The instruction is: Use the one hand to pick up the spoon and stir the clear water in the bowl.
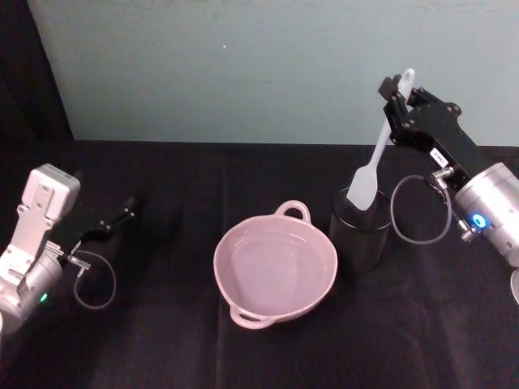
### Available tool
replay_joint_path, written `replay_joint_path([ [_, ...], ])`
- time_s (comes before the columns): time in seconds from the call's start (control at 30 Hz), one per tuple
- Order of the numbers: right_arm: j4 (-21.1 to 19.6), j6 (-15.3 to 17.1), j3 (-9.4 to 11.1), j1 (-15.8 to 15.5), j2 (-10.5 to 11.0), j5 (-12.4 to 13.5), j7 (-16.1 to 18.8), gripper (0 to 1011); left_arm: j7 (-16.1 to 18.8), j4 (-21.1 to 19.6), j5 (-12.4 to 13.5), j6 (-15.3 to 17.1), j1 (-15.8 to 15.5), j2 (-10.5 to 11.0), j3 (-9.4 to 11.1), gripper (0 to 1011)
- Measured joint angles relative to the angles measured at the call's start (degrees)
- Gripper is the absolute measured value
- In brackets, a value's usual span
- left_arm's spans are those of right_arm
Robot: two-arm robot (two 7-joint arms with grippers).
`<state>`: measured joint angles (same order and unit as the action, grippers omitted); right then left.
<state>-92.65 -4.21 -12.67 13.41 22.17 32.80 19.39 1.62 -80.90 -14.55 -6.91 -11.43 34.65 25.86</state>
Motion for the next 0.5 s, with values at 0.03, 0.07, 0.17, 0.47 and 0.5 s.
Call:
replay_joint_path([
  [0.03, 0.54, 0.01, 0.44, -0.31, -0.45, 0.42, -0.22, 125, 0.00, 0.00, 0.00, 0.00, 0.00, 0.00, 0.00, 1005],
  [0.07, 0.85, 0.02, 0.65, -0.44, -0.69, 0.72, -0.25, 125, 0.00, 0.00, 0.00, 0.00, 0.00, 0.00, 0.00, 1005],
  [0.17, 2.53, 0.03, 1.50, -0.98, -1.94, 2.48, -0.24, 125, 0.00, 0.01, 0.00, 0.00, 0.00, 0.00, 0.00, 1005],
  [0.47, 5.74, -0.30, 2.63, -1.89, -4.00, 5.97, 0.40, 125, 0.00, 0.00, 0.00, 0.00, 0.00, 0.00, 0.00, 1005],
  [0.5, 5.92, -0.34, 2.68, -2.00, -4.12, 6.17, 0.40, 125, 0.00, 0.00, 0.00, 0.00, 0.00, 0.00, 0.00, 1005],
])
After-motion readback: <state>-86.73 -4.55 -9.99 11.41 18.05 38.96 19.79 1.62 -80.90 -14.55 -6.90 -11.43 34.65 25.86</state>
